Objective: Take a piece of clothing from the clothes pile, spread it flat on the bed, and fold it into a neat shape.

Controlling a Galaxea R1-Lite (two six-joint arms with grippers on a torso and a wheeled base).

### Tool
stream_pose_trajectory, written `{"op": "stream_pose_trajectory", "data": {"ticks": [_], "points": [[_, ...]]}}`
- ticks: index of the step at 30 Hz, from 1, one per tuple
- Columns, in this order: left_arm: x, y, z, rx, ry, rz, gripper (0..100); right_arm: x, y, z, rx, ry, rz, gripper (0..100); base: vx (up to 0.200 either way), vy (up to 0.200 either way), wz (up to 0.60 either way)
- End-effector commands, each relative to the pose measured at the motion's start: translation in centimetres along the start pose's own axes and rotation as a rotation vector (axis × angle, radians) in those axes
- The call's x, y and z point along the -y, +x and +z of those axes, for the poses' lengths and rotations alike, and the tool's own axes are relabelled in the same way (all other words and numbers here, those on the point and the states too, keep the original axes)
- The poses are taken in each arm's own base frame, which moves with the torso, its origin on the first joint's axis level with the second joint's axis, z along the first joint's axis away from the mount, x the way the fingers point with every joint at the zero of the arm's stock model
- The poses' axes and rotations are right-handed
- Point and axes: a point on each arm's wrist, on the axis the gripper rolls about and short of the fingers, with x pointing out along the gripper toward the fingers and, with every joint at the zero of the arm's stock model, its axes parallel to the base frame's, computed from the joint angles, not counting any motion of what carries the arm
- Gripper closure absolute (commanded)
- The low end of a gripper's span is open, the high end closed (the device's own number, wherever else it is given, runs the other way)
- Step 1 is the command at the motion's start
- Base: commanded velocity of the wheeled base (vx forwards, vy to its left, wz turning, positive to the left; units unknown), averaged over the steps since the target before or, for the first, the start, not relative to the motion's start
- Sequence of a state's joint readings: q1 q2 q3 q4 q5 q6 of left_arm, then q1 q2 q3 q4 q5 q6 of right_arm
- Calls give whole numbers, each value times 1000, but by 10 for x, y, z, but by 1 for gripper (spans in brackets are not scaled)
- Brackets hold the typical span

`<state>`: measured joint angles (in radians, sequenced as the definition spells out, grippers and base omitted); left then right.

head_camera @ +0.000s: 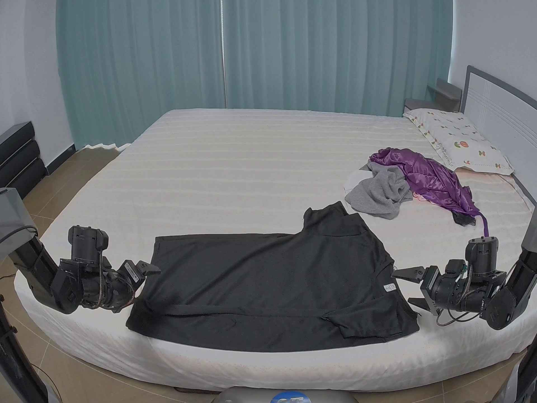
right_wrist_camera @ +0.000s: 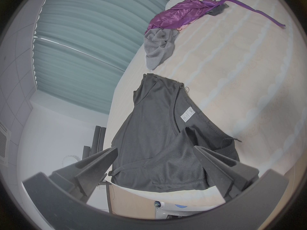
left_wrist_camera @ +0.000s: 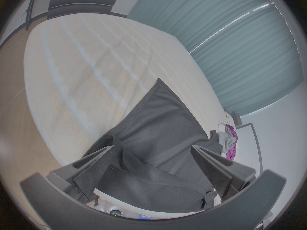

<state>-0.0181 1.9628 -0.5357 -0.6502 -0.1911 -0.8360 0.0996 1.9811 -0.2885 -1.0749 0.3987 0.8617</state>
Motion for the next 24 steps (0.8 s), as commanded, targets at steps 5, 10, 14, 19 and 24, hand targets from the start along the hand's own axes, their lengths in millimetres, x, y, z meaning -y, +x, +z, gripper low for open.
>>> {"op": "stream_pose_trajectory", "data": {"ticks": [5, 10, 14, 19, 24], "points": [[8, -8, -32, -86, 64, -8, 0, 7, 0, -6, -24, 15, -27, 0, 0, 0, 0], [11, -11, -44, -121, 92, -15, 0, 7, 0, -7, -29, 14, -29, 0, 0, 0, 0], [9, -2, -52, -159, 99, 10, 0, 7, 1, -10, -40, 10, -31, 0, 0, 0, 0], [6, 14, -52, -186, 91, 55, 0, 11, 3, -13, -56, 10, -47, 0, 0, 0, 0], [5, 23, -50, -180, 89, 69, 0, 12, 5, -13, -58, 11, -51, 0, 0, 0, 0]]}}
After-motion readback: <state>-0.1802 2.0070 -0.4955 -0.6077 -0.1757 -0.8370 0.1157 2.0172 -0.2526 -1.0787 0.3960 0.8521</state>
